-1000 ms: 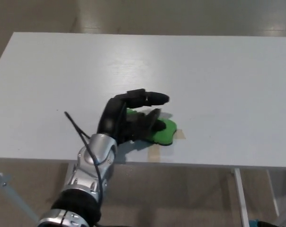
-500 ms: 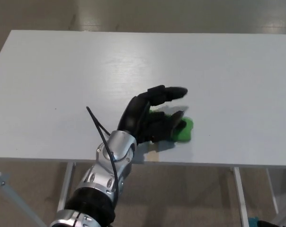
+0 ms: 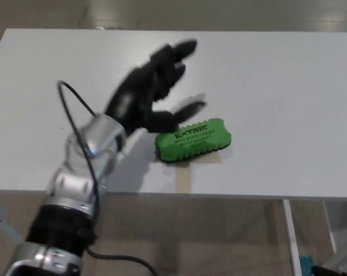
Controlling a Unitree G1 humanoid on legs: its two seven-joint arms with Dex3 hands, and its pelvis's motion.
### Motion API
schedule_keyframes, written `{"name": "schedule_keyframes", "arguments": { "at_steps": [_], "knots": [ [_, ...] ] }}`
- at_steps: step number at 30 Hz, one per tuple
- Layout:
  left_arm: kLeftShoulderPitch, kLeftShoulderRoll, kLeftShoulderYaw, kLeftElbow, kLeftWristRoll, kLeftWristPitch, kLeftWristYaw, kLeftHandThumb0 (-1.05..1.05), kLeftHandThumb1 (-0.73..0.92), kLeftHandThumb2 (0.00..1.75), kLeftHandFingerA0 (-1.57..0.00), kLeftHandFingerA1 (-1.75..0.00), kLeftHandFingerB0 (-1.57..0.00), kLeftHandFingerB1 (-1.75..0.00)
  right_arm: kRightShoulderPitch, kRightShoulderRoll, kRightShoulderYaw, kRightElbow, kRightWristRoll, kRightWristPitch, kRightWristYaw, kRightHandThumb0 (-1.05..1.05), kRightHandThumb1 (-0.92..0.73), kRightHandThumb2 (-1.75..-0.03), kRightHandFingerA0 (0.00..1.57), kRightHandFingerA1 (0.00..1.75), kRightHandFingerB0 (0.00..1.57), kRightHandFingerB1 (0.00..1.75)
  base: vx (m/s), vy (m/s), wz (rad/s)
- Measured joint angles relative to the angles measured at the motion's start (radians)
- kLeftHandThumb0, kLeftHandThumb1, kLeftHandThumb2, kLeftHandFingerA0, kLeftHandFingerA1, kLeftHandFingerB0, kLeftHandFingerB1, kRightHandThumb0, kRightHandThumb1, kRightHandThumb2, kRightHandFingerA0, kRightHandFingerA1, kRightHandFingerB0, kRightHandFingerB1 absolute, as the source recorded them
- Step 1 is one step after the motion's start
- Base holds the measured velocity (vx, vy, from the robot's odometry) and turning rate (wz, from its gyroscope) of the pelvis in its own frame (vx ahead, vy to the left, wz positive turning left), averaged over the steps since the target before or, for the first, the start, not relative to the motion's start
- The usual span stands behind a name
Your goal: Use the left hand to press on the green eraser and wipe the desk from center to the left and then back to center.
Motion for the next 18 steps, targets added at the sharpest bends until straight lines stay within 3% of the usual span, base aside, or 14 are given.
{"name": "schedule_keyframes", "arguments": {
  "at_steps": [7, 8, 9, 10, 11, 12, 13, 14, 15, 16, 18],
  "knots": [
    [0.031, 0.135, 0.063, -0.255, -0.074, 0.057, -0.089, -0.94, 0.59, 0.92, -0.12, 0.0, -0.06, -0.2, -0.001, 0.0, 0.0, 0.002, 0.0, 0.0, 0.001, -0.38, -0.79, -0.64, 0.89, 0.69, 0.63, 0.43, 0.0, 0.0, 0.0],
    [0.05, 0.162, 0.081, -0.303, -0.09, 0.063, -0.103, -0.79, 0.58, 0.58, -0.09, -0.25, -0.05, -0.29, -0.001, 0.0, 0.0, 0.003, 0.0, 0.0, 0.001, -0.38, -0.78, -0.64, 0.89, 0.69, 0.63, 0.43, 0.0, 0.0, 0.0],
    [0.061, 0.174, 0.09, -0.326, -0.099, 0.066, -0.11, -0.79, 0.58, 0.58, -0.09, -0.25, -0.05, -0.29, -0.001, 0.0, 0.0, 0.003, 0.0, 0.0, 0.001, -0.38, -0.78, -0.64, 0.89, 0.69, 0.63, 0.43, 0.0, 0.0, 0.0],
    [0.084, 0.199, 0.109, -0.374, -0.115, 0.074, -0.123, -0.33, 0.33, 0.9, 0.0, -0.47, -0.04, -0.51, -0.001, -0.001, 0.0, 0.004, 0.0, 0.0, 0.001, -0.38, -0.79, -0.63, 0.89, 0.68, 0.63, 0.43, 0.0, 0.0, 0.0],
    [0.108, 0.218, 0.125, -0.412, -0.13, 0.08, -0.133, -0.33, 0.33, 0.9, 0.0, -0.47, -0.04, -0.51, -0.001, -0.001, 0.0, 0.004, 0.0, 0.0, 0.001, -0.38, -0.79, -0.63, 0.89, 0.68, 0.63, 0.43, 0.0, 0.0, 0.0],
    [0.146, 0.244, 0.149, -0.467, -0.153, 0.088, -0.147, -0.59, 0.46, 0.71, -0.21, -0.39, -0.07, -0.37, 0.0, -0.001, 0.0, 0.005, 0.0, 0.0, 0.001, -0.38, -0.79, -0.63, 0.89, 0.68, 0.63, 0.43, 0.0, 0.0, 0.0],
    [0.146, 0.244, 0.149, -0.467, -0.153, 0.088, -0.147, -0.59, 0.46, 0.71, -0.21, -0.39, -0.07, -0.37, 0.0, -0.001, 0.0, 0.005, 0.0, 0.0, 0.001, -0.38, -0.79, -0.63, 0.89, 0.68, 0.63, 0.43, 0.0, 0.0, 0.0],
    [0.206, 0.264, 0.179, -0.533, -0.177, 0.094, -0.158, -0.48, 0.52, 0.71, -0.33, -0.42, -0.14, -0.39, 0.0, -0.002, 0.0, 0.005, 0.0, 0.0, 0.001, -0.38, -0.78, -0.64, 0.88, 0.68, 0.62, 0.43, 0.0, 0.0, 0.0],
    [0.241, 0.276, 0.195, -0.568, -0.19, 0.097, -0.165, -0.48, 0.52, 0.71, -0.33, -0.42, -0.14, -0.39, 0.001, -0.002, 0.0, 0.005, 0.0, 0.0, 0.001, -0.38, -0.78, -0.64, 0.88, 0.68, 0.62, 0.43, 0.0, 0.0, 0.0],
    [0.281, 0.284, 0.212, -0.605, -0.203, 0.1, -0.172, -0.28, 0.73, 0.62, -0.53, -0.39, -0.28, -0.33, 0.002, -0.002, 0.0, 0.005, 0.0, 0.0, 0.001, -0.39, -0.78, -0.63, 0.88, 0.68, 0.62, 0.42, 0.0, 0.0, 0.0],
    [0.34, 0.291, 0.234, -0.655, -0.222, 0.102, -0.183, -0.28, 0.73, 0.62, -0.53, -0.39, -0.28, -0.33, 0.004, -0.003, 0.0, 0.006, 0.0, 0.0, 0.002, -0.39, -0.78, -0.63, 0.88, 0.68, 0.62, 0.42, 0.0, 0.0, 0.0]
  ]
}}
